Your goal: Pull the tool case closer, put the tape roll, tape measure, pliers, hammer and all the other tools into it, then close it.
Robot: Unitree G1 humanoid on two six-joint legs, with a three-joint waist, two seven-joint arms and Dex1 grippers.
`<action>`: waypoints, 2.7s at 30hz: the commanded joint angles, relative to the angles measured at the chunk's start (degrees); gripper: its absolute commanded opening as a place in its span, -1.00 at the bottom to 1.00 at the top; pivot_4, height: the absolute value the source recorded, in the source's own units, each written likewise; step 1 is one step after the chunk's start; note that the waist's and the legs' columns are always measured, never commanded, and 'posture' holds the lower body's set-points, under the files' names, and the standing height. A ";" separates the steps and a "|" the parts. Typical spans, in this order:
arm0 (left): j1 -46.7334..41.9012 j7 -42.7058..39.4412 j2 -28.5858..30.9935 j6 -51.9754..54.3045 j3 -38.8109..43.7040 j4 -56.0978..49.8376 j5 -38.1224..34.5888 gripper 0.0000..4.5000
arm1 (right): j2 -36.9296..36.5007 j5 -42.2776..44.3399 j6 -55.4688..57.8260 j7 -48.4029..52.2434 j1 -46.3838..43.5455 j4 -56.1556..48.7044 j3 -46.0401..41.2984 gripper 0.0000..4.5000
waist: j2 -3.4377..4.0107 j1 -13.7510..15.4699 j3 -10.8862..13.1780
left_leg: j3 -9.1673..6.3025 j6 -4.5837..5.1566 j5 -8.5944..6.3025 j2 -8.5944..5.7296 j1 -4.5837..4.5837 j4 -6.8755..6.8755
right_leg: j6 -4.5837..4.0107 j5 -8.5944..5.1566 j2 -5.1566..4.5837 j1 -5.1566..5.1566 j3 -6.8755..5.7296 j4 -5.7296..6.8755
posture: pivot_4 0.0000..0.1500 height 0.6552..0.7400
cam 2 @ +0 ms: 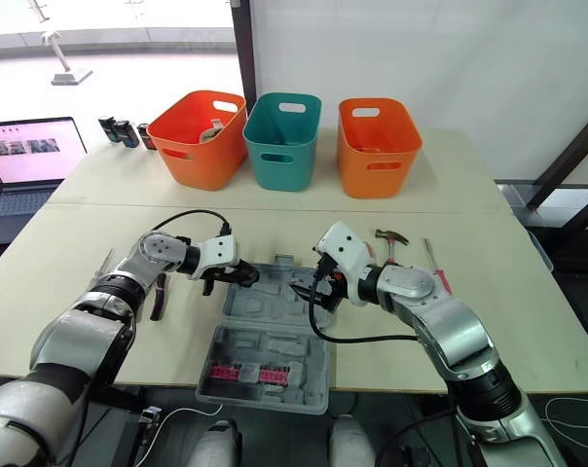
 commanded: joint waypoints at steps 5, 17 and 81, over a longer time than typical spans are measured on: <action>-3.86 -0.19 0.90 3.30 3.23 -0.30 -3.16 -0.50 | 0.38 -0.15 -1.28 -0.28 -0.61 -0.94 -1.45 1.00 | -0.01 0.41 0.01 | 0.00 0.00 0.00 0.00 -0.06 0.00 | 0.00 0.00 0.00 -0.05 0.00 -0.01 | 1.00 1.00; -2.29 -6.94 1.51 7.02 6.98 -2.77 -8.19 -0.50 | 0.37 -0.12 -1.77 -0.02 -0.78 -0.47 -1.34 1.00 | 0.00 0.27 0.02 | 0.00 -0.01 0.00 0.00 -0.14 -0.05 | 0.06 -0.03 0.00 -0.11 -0.04 -0.03 | 1.00 1.00; 55.97 -5.50 16.67 37.15 27.97 -75.90 -45.30 0.99 | 14.54 5.32 3.71 -40.00 28.73 -19.20 -14.27 1.00 | -0.04 0.28 -0.08 | 0.26 0.06 -0.09 0.01 -0.20 -0.06 | -0.54 -0.24 -0.02 -0.27 0.17 -0.13 | 1.00 1.00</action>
